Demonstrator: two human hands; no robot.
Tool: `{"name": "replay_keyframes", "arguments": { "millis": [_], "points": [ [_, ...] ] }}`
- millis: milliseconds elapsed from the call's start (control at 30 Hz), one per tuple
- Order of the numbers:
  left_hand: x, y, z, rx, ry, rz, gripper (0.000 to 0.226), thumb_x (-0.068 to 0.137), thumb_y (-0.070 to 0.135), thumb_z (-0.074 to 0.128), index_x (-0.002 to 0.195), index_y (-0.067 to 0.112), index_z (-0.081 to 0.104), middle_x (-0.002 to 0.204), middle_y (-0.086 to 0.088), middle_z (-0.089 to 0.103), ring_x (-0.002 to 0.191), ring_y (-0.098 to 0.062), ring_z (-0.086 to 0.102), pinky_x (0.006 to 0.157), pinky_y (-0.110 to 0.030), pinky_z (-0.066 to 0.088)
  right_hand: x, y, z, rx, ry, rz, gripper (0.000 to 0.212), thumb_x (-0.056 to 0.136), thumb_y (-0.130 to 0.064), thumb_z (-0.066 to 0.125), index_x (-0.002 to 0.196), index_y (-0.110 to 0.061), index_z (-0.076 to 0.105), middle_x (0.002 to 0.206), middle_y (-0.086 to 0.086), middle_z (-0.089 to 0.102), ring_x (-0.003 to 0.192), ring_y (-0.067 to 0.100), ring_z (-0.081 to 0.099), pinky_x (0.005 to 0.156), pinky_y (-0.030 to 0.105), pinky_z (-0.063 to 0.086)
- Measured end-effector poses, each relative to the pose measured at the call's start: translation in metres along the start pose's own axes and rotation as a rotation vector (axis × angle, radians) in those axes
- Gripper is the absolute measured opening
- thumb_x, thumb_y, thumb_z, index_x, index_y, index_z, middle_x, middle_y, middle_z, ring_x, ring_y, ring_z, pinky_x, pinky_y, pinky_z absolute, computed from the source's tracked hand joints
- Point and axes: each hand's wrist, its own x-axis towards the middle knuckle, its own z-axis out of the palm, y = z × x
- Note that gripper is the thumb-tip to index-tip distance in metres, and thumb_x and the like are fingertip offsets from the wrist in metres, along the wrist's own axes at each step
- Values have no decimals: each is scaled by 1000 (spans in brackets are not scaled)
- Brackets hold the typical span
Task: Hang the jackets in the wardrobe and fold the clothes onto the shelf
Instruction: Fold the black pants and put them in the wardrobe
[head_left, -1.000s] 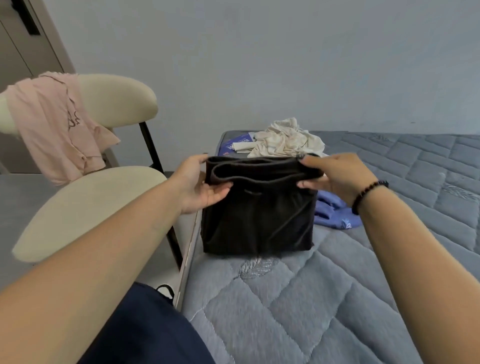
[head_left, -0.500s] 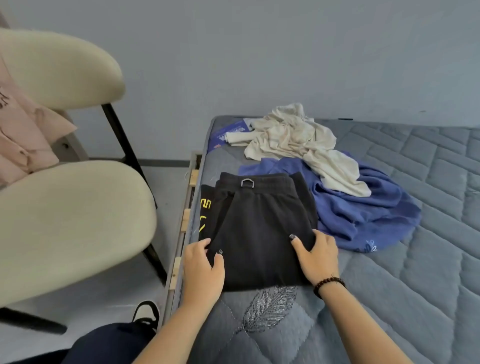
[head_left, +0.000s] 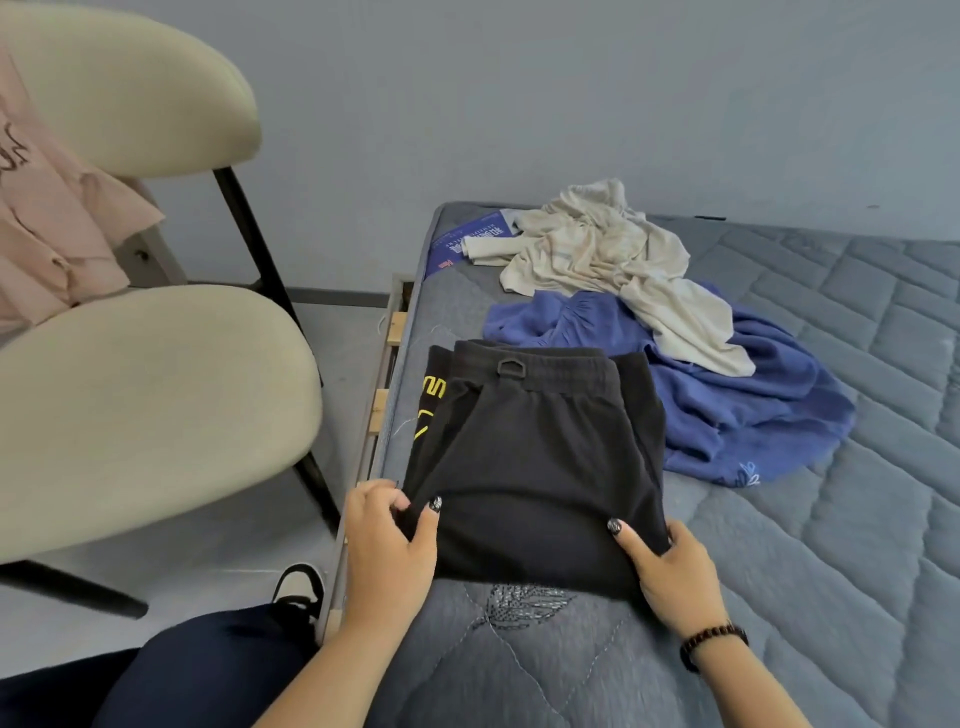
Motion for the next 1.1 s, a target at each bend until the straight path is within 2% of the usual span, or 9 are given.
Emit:
{"name": "replay_keyframes", "arguments": {
  "millis": [167, 267, 400, 567, 633, 767, 867, 967, 1100],
  "points": [
    [8, -1, -12, -89, -205, -335, 63, 78, 42, 74, 128, 19, 44, 103, 11, 56, 90, -2, 56, 82, -27, 44, 1, -5, -4, -40, -32, 30, 46, 75, -51, 72, 85, -8, 59, 82, 4, 66, 76, 19, 60, 60, 32, 44],
    [14, -1, -14, -63, -327, -436, 55, 76, 48, 74, 120, 22, 54, 104, 11, 64, 97, -8, 60, 82, -29, 47, 12, -13, -9, 69, -72, 72, 53, 67, -55, 78, 89, -9, 61, 84, 1, 67, 80, 19, 64, 63, 31, 48],
    [13, 6, -19, -183, -477, -539, 23, 74, 28, 75, 94, 17, 71, 95, 2, 73, 86, -13, 67, 66, -25, 47, 23, -13, -17, 174, -135, 123, 55, 61, -45, 85, 95, -9, 64, 92, 6, 71, 85, 21, 67, 75, 37, 55],
    [-9, 6, -43, -152, -734, -630, 36, 60, 26, 77, 95, 21, 72, 95, 2, 74, 91, -18, 68, 82, -32, 55, 1, 0, -37, 257, -356, 171, 41, 64, -21, 86, 97, -2, 70, 87, 11, 75, 80, 24, 72, 68, 31, 59],
    [-18, 5, -52, -103, -821, -617, 36, 62, 24, 78, 98, 23, 71, 97, 3, 73, 92, -15, 66, 81, -29, 54, -14, 12, -44, 261, -503, 199, 53, 57, -21, 91, 101, -2, 70, 91, 10, 75, 85, 24, 72, 75, 32, 58],
    [-17, 10, -55, -287, -761, -660, 49, 58, 32, 84, 103, 20, 69, 94, 3, 76, 91, -16, 70, 81, -28, 53, -21, 18, -49, 284, -634, 215, 70, 50, -27, 94, 109, -2, 66, 100, 11, 74, 95, 26, 71, 90, 40, 53],
    [3, 16, -41, -434, -757, -717, 56, 65, 40, 83, 113, 16, 68, 103, -4, 74, 97, -24, 70, 96, -41, 51, -8, -1, -41, 337, -523, 89, 66, 60, -30, 88, 118, -13, 62, 107, 2, 73, 98, 21, 69, 87, 37, 55],
    [20, 25, -27, -376, -728, -662, 61, 68, 45, 82, 120, 21, 61, 107, -3, 73, 98, -26, 70, 94, -45, 52, 10, -17, -30, 355, -405, 15, 62, 63, -33, 86, 119, -24, 60, 112, -3, 70, 101, 20, 67, 91, 41, 54],
    [21, 36, -22, -317, -700, -550, 52, 80, 31, 75, 126, 23, 52, 113, 0, 67, 100, -23, 65, 90, -41, 53, 17, -25, -21, 309, -386, -20, 57, 77, -21, 78, 128, -22, 51, 115, -2, 66, 101, 19, 64, 83, 37, 55]
  ]
}}
